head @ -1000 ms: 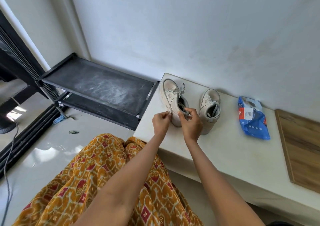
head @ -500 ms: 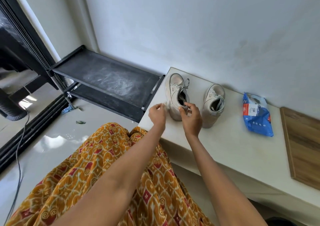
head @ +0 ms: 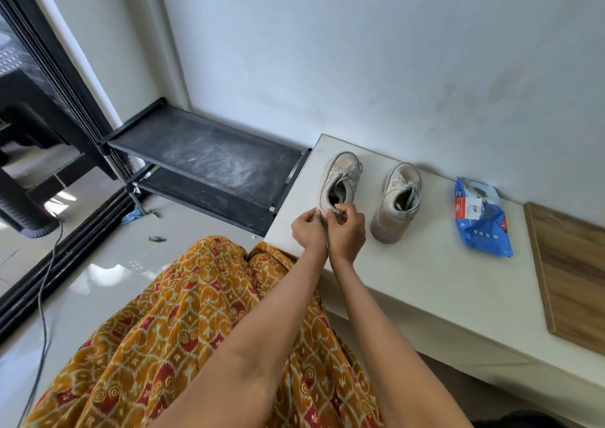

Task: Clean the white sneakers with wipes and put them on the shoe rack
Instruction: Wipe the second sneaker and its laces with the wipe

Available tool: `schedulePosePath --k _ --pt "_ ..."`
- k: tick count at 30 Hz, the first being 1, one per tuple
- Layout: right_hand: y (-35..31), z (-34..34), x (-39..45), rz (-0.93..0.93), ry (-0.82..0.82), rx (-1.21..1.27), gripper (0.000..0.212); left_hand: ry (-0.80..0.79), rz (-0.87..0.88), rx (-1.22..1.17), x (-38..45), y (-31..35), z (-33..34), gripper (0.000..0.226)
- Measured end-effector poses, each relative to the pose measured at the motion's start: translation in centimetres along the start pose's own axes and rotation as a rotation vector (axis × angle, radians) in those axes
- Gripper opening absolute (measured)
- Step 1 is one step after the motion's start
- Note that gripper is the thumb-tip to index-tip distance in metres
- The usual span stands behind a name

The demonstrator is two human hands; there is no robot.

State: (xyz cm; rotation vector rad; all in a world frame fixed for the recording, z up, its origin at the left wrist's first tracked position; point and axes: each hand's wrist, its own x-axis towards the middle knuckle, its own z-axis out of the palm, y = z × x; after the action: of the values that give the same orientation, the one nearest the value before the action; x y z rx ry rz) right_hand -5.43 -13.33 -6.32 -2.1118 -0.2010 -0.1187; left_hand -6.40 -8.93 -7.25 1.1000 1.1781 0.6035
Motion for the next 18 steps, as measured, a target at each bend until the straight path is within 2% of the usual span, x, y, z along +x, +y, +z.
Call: schedulePosePath --k 7,11,15,18 --pt "0.0 -0.8 -0.3 -0.007 -0.069 -0.001 0.018 0.000 -0.067 -0.041 -2.3 -1.0 -0.8 0.019" --pt "0.8 -1.6 0.4 -0.042 -0.158 -0.001 0.025 -0.098 -0.138 -0.106 -3.7 -1.4 -0.7 0.017" --pt "2.3 -3.9 0.4 0.004 -0.240 0.138 0.035 -0.167 -0.205 -0.220 -4.9 -1.4 -0.5 0.013" --pt "4.3 -5.3 -0.3 0.098 -0.318 0.270 0.034 -0.181 -0.191 -0.227 -4.7 -1.4 -1.0 0.010"
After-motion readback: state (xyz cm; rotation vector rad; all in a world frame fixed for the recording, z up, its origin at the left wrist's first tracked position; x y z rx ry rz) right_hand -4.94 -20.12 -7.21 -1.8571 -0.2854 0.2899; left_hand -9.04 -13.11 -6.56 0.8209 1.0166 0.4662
